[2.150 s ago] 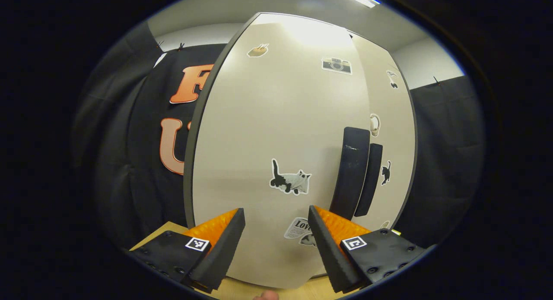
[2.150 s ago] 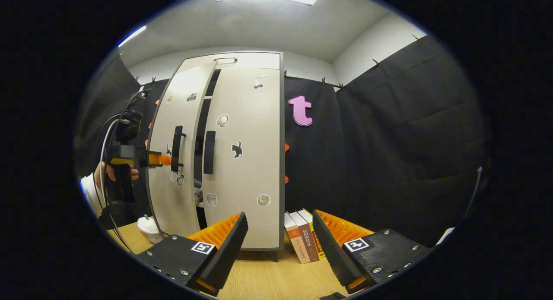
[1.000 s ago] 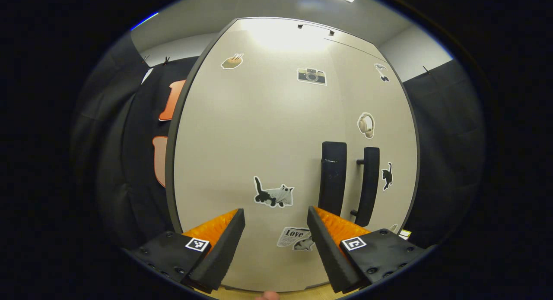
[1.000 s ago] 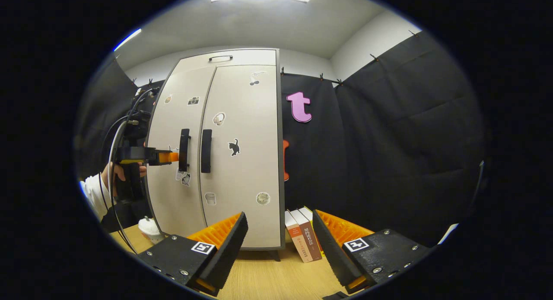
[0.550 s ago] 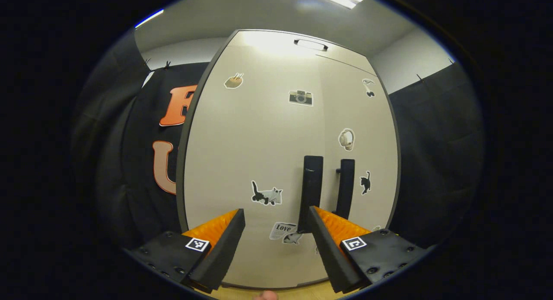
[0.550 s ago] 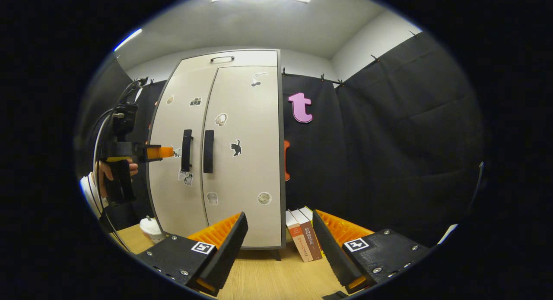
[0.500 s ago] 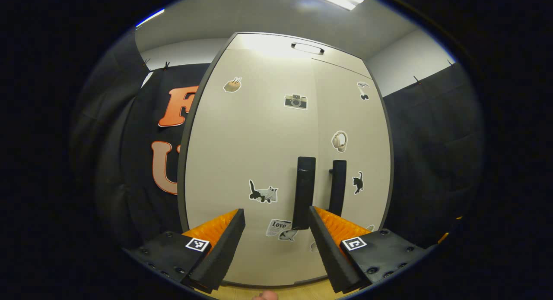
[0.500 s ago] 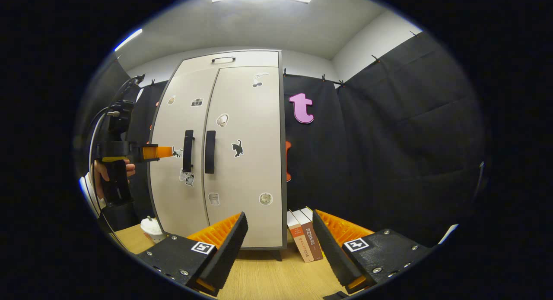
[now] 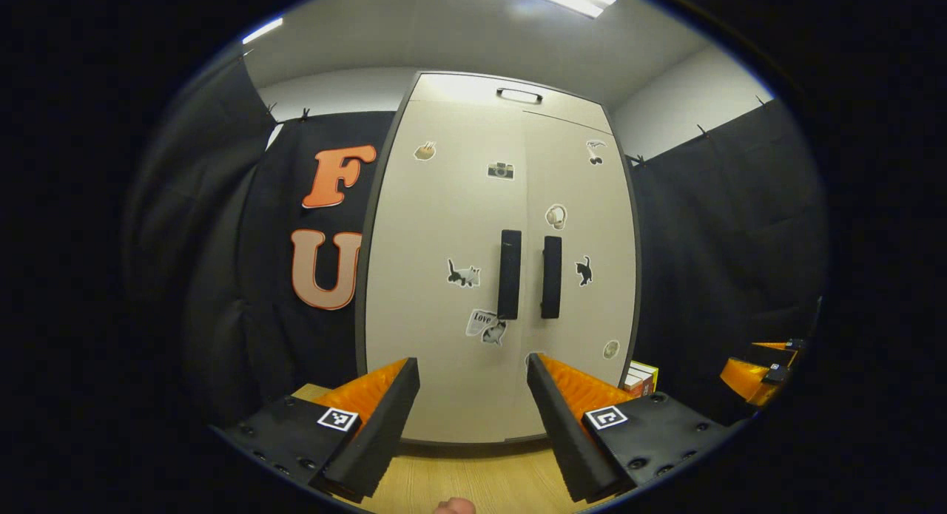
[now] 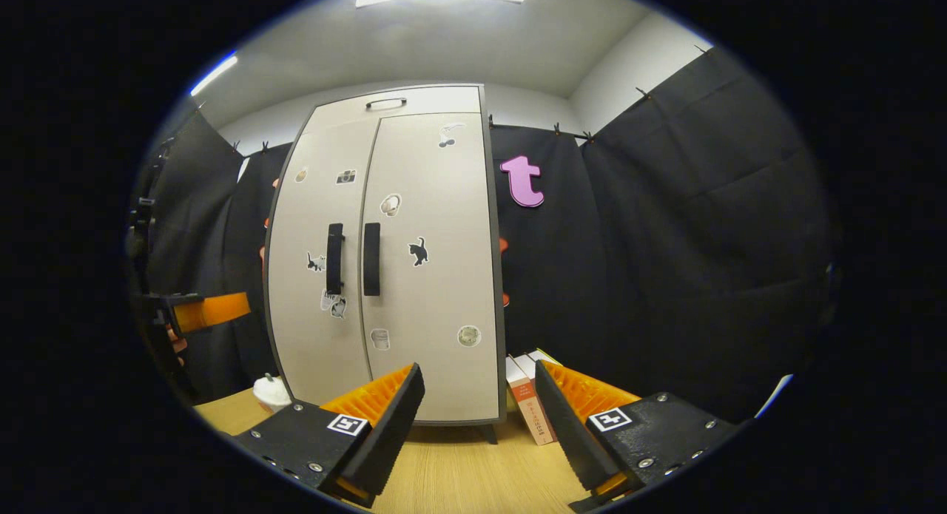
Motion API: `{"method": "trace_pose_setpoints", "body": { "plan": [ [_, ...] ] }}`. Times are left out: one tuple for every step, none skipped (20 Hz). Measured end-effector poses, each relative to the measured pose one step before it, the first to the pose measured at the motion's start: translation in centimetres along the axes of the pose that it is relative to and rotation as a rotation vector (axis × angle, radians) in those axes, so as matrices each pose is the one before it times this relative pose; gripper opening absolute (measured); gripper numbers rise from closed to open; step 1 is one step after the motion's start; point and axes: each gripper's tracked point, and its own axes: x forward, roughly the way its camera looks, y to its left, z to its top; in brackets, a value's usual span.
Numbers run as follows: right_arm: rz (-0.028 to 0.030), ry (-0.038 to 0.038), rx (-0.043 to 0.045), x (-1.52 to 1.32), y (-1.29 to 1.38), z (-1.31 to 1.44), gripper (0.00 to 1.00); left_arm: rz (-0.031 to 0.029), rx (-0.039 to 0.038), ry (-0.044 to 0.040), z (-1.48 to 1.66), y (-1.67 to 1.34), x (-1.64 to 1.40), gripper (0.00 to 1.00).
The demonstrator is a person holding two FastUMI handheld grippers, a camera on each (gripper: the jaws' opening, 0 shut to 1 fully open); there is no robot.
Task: Grab one shoe with the right hand and put it into the shoe cabinet, grab the other shoe with the left hand and put it into the shoe cabinet; then close the right door with the right hand and the left door with the left hand.
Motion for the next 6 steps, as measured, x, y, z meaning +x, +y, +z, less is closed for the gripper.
{"method": "trace_pose_setpoints", "body": {
  "plan": [
    [0.00526, 0.00127, -0.00179, -0.16, 0.106, -0.112, 0.93, 0.01689, 0.00058, 0.00579, -0.541, 0.428, -0.84, 0.96],
    [0.00403, 0.0019, -0.0074, -0.15, 0.084, -0.152, 0.93, 0.01866, 0.0009, 0.00012, -0.409, 0.432, -0.781, 0.96],
    [0.00536, 0.00259, -0.01178, -0.184, 0.023, -0.172, 0.93, 0.01459, -0.00316, -0.00154, -0.241, 0.317, -0.752, 0.96],
    [0.00113, 0.00236, -0.00961, -0.24, -0.116, -0.176, 0.93, 0.01099, -0.00619, 0.00488, -0.375, 0.212, -0.591, 0.94],
    [0.00103, 0.0003, -0.00425, -0.169, -0.069, -0.135, 0.93, 0.01302, -0.00928, 0.01001, -0.477, 0.232, -0.681, 0.94],
    [0.00191, -0.00299, -0.00181, -0.236, -0.117, 0.105, 0.93, 0.01289, -0.01093, 0.00562, -0.277, 0.265, -0.569, 0.94]
  ]
}}
